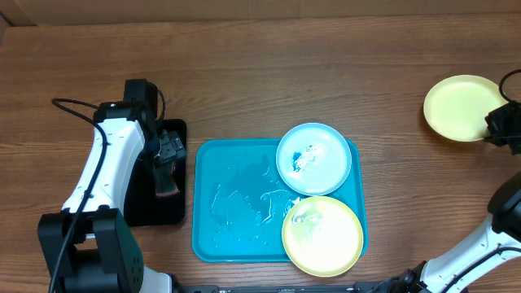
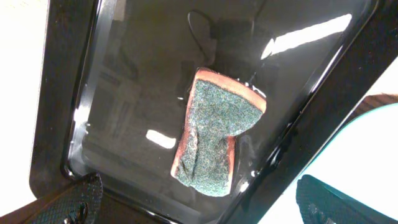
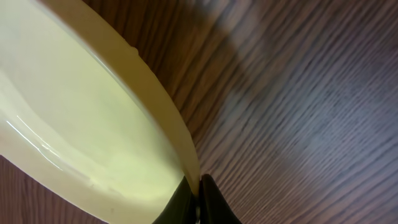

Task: Clean dirty plates on tray and stack at the side
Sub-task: 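Carry the yellow plate right and set it on the table, then release the yellow plate and move the right gripper to the light-blue plate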

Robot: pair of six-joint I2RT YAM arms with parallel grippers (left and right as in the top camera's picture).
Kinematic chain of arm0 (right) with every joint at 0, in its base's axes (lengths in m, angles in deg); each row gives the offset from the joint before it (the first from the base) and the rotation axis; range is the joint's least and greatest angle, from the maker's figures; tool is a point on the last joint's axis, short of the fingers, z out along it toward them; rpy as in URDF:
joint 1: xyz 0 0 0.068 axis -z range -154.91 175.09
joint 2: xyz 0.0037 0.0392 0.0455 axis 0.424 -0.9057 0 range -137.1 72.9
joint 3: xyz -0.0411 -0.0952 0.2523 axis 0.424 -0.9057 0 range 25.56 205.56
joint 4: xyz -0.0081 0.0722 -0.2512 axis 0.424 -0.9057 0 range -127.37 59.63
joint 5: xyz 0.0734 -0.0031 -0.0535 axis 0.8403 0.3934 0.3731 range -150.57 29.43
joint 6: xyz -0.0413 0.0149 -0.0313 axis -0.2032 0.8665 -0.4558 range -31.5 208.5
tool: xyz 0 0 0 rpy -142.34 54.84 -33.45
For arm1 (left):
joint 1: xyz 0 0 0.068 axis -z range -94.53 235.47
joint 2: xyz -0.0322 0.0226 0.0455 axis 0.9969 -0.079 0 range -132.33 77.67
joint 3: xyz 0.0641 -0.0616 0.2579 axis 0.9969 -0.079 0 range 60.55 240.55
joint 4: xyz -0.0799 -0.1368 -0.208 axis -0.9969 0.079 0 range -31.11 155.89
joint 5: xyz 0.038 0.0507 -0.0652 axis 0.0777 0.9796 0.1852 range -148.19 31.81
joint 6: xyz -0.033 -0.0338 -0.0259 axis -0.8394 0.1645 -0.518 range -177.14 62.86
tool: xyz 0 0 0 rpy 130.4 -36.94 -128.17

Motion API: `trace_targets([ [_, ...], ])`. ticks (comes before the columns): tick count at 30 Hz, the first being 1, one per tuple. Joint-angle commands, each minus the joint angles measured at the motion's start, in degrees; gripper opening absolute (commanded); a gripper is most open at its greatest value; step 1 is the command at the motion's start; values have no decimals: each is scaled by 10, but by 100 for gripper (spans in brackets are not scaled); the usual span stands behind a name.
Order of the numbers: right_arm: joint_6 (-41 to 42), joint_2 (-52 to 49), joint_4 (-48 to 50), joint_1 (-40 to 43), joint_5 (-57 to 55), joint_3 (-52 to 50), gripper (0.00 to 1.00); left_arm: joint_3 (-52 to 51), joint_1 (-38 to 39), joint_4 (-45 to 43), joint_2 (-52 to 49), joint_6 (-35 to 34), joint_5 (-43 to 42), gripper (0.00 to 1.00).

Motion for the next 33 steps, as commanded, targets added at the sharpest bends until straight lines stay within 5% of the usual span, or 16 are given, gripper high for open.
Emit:
trace_targets([
  [1,-14,-3,9,-28,-1,-28,4,13,0,-3,-1,-4,8,100],
  [17,38,-3,58,-78,-30,-140,4,13,0,-1,-1,-2,8,100],
  [20,38,-3,50,-78,-31,-137,31,13,0,-1,-1,-2,8,100],
  [33,-13,94,-58,-134,-28,38,36,13,0,-5,-1,-2,10,100],
])
